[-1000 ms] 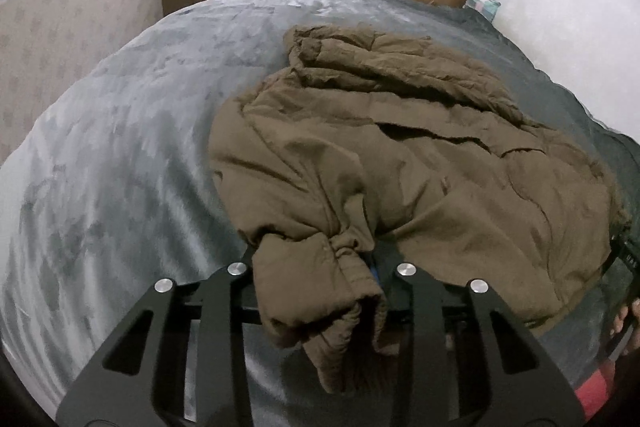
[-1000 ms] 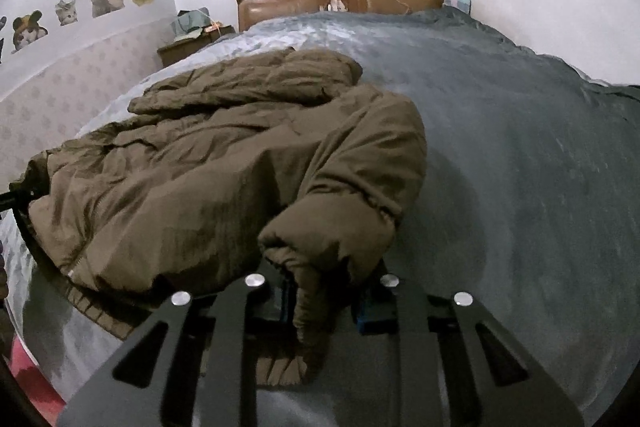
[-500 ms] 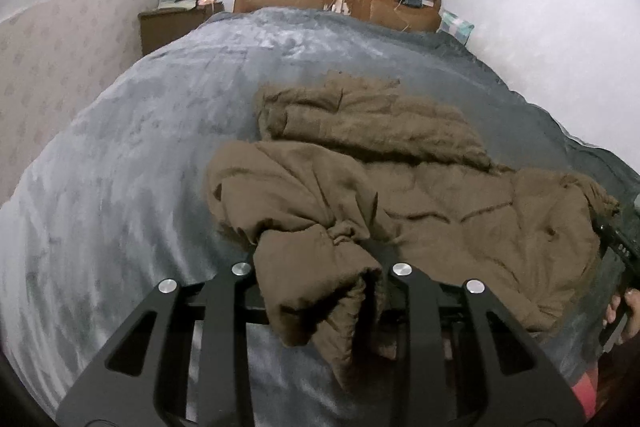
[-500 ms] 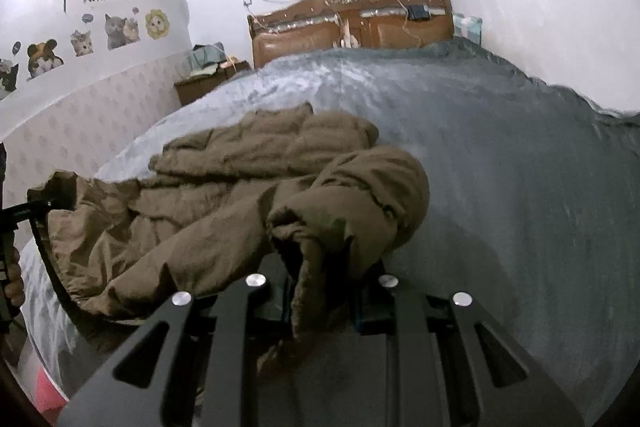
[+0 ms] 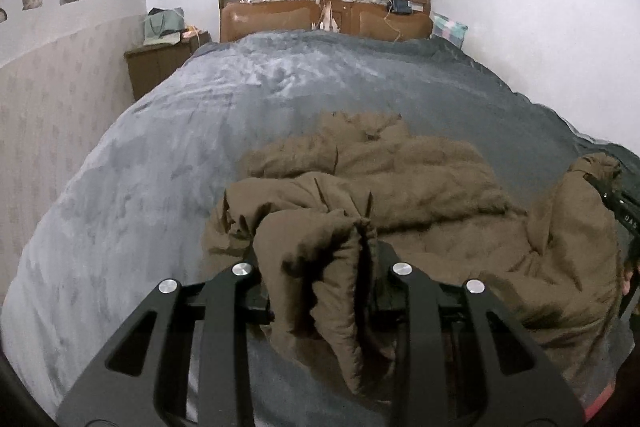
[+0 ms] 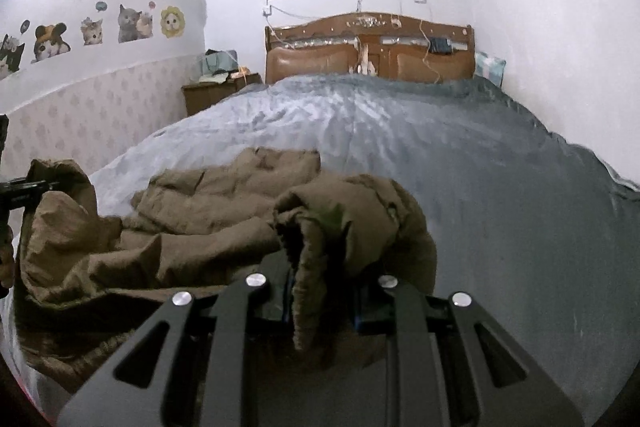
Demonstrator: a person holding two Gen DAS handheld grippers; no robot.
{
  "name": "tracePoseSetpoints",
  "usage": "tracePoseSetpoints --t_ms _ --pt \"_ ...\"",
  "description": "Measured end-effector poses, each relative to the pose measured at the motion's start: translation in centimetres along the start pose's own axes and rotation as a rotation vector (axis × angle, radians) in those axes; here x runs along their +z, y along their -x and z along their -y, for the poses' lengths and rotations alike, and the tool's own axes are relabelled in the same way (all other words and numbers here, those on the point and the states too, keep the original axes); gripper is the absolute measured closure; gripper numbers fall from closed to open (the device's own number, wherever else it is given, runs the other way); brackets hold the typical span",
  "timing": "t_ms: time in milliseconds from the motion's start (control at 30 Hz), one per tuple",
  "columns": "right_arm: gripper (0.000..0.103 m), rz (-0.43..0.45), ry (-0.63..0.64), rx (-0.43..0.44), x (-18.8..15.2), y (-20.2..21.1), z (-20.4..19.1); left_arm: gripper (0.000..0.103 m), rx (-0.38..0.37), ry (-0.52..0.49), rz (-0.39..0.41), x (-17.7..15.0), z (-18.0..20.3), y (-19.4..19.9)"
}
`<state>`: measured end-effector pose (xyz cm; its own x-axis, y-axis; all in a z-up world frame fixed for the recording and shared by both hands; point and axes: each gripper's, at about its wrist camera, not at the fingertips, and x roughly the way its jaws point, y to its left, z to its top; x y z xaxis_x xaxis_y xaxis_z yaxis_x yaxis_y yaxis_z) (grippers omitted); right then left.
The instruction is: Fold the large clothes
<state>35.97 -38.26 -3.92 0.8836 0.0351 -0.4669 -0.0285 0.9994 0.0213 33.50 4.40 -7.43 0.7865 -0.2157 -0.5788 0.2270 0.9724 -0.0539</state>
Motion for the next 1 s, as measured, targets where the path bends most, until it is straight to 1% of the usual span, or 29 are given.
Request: tracePoseSetpoints --t_ms 67,133,200,267,300,433,500,533,600,700,833,900,967,1000 --pt "0.083 0.007 0.006 -0.013 1.1 -1.3 0.6 0.073 0.006 0.017 0.012 1.3 -0.5 -1.0" --pt "0.083 0.003 -0.025 -0.010 2.2 -3.1 1.7 0.073 0.005 0.061 0.004 2.5 -1.9 -2.7" --pt "0.082 -0.006 -0.079 0.011 3.5 -5.1 3.1 0.073 -0.006 0.087 -0.012 3.7 -2.9 -4.3" --pt "0.083 -0.017 -0.102 0.024 4.9 -7.1 3.7 0.073 -0.010 0.080 -0.029 4.9 -3.2 -6.0" --pt "0.083 -0.019 -0.101 0.024 5.5 -7.8 3.7 0.073 0.002 0.068 -0.038 5.7 -3.1 -7.1" --pt "0.083 -0.089 -0.072 0.019 8.1 -13.6 3.6 0.073 0.026 0.048 -0.076 8.1 -2.7 -11.2" --pt "0.083 -0.127 -0.093 0.028 8.9 -16.5 4.2 0.072 0.032 0.055 -0.110 9.5 -3.0 -13.9" --pt "0.083 -0.160 -0.122 0.033 9.4 -18.5 4.9 0.072 0.030 0.062 -0.129 10.1 -3.3 -15.1" --pt "0.083 -0.205 -0.160 0.044 9.9 -20.7 5.8 0.070 0.029 0.079 -0.159 11.1 -4.0 -17.1" --pt "0.082 -0.276 -0.211 0.064 10.4 -24.2 6.8 0.069 0.042 0.105 -0.242 11.8 -5.3 -20.4" --pt "0.082 -0.394 -0.231 0.064 9.4 -28.7 7.2 0.068 0.052 0.133 -0.316 11.8 -6.7 -23.9" --pt "0.082 -0.412 -0.247 0.066 8.9 -29.5 7.0 0.068 0.063 0.141 -0.342 11.6 -6.6 -25.5" --pt "0.080 -0.421 -0.263 0.070 8.6 -29.9 7.1 0.067 0.068 0.142 -0.343 11.1 -6.3 -25.9" --pt "0.079 -0.425 -0.269 0.070 8.6 -29.9 7.1 0.065 0.069 0.146 -0.345 11.1 -6.3 -25.9"
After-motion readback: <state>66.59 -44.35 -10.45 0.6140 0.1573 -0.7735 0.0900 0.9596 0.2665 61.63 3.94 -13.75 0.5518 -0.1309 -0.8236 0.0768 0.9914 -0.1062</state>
